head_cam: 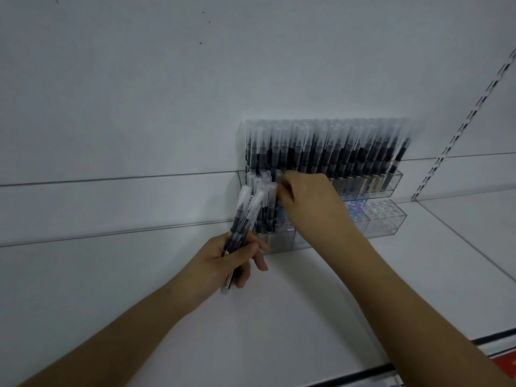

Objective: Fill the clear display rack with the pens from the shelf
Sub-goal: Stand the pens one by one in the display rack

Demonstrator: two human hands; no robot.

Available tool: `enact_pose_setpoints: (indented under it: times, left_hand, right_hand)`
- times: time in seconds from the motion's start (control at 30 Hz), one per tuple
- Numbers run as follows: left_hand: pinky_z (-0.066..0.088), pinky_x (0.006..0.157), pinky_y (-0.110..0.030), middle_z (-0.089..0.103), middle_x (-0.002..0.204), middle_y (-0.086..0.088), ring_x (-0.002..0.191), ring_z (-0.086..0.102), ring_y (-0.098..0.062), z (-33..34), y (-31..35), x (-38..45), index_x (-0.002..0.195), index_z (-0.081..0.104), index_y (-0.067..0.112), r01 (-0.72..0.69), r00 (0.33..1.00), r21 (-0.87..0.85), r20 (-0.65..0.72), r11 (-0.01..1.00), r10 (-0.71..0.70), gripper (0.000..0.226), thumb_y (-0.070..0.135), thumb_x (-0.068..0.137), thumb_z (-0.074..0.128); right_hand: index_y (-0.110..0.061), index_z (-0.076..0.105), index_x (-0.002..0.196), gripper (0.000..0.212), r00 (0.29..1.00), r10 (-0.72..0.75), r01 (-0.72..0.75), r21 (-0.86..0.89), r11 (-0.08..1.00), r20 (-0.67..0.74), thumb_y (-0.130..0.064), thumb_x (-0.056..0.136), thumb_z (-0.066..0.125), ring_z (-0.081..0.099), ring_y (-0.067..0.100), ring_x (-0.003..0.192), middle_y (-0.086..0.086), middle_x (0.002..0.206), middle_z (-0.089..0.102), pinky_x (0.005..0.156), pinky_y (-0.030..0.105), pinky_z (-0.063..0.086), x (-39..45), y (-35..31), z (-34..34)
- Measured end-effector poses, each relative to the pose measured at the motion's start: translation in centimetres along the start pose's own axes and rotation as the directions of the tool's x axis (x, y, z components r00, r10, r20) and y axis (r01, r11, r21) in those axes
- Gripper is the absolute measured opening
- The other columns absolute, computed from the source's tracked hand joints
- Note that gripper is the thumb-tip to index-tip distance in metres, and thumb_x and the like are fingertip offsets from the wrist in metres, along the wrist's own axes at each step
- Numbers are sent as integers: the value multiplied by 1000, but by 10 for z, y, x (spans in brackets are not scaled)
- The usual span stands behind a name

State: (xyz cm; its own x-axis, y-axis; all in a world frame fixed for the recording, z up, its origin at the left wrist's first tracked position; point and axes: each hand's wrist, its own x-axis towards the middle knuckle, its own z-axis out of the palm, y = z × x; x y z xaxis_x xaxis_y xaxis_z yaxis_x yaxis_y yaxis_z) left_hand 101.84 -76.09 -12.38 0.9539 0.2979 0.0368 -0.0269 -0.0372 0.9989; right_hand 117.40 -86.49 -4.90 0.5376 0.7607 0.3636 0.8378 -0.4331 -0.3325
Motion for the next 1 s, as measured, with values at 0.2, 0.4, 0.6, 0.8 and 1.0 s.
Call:
enact_pose_setpoints:
  times: [0.2,0.4,0.6,0.8,1.0]
  left_hand:
    - [37,46,-28,68,80,-12,52,49,-20,0,1,-2,101,66,8,-6,1000,-15,5,1000,6,24,28,94,55]
    - [40,49,-25,62,66,-8,50,49,-17,3,7,-4,89,70,24,-26,998,-9,62,1000,26,19,27,96,52]
    - [40,52,-21,59,63,-5,50,49,-13,5,10,-7,88,69,26,-14,993,57,119,998,7,21,36,95,51]
    - [39,51,-18,52,59,-5,49,46,-11,6,8,-6,89,65,10,1,998,64,69,998,-6,27,32,93,50]
    - [37,50,-19,47,56,-3,48,40,-13,5,6,-3,91,64,9,-2,1000,56,11,998,2,30,34,93,48]
  right_hand:
    - [-11,49,62,53,999,26,-25,16,1000,-34,-50,98,42,50,19,52,4,56,52,58,34,44,-10,13,-9]
    - [-29,68,89,24,999,41,-32,483,875,-8,-52,86,60,63,6,66,-13,78,67,64,20,51,-49,-11,-11]
    - [-16,68,90,7,991,52,-129,781,611,123,-13,85,73,68,10,61,-2,77,71,53,15,48,-52,-15,-1]
    - [-12,69,97,9,921,307,30,832,554,-238,-14,94,61,63,4,61,2,75,70,55,16,49,-44,4,-33]
    - [-14,68,96,7,855,312,33,643,765,-415,-19,96,63,69,6,68,-1,81,71,65,16,53,-30,20,-39]
